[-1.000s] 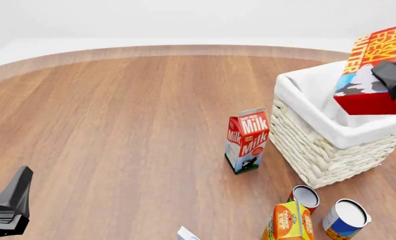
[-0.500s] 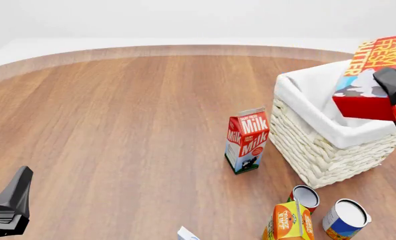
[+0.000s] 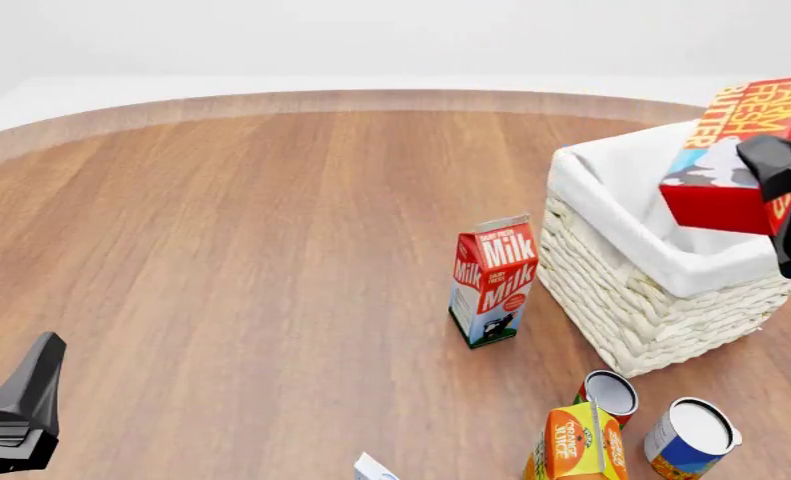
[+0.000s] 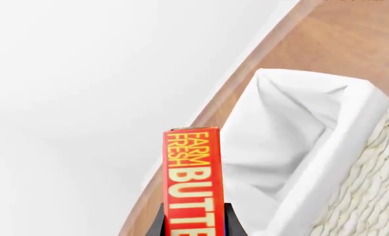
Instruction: Pick up the cream cheese box and the butter, and put them in the basket.
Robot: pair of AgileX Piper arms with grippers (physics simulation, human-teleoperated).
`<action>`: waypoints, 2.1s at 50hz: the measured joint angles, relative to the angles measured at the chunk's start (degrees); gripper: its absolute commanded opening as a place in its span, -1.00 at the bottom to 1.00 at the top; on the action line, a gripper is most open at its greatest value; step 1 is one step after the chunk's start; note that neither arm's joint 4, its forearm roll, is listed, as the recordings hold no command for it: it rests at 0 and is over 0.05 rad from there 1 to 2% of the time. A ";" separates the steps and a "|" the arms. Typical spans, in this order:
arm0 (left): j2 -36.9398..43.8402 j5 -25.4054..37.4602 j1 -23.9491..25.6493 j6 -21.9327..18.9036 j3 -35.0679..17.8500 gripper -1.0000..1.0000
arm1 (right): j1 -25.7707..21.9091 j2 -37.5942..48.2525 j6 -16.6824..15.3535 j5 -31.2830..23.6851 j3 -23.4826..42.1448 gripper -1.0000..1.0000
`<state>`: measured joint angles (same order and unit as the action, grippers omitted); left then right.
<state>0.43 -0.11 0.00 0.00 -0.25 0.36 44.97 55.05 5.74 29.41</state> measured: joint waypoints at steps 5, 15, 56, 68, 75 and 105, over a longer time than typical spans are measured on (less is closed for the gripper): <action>0.00 0.00 0.00 0.00 0.00 1.00 | 0.36 1.17 0.25 1.40 -0.20 -1.00; 0.00 0.00 0.00 0.00 0.00 1.00 | 0.94 3.82 0.89 4.74 -1.18 -1.00; 0.00 0.00 0.00 0.00 0.00 1.00 | 2.17 10.26 1.63 9.98 -1.23 -1.00; 0.00 0.00 0.00 0.00 0.00 1.00 | 2.71 12.16 1.60 11.26 -1.06 -1.00; 0.00 0.00 0.00 0.00 0.00 1.00 | 2.96 12.27 1.61 11.39 -1.33 -1.00; 0.00 0.00 0.00 0.00 0.00 1.00 | 2.37 15.66 2.34 15.25 -0.98 -1.00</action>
<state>0.43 -0.11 0.00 0.00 -0.25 2.73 60.63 57.39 20.99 28.43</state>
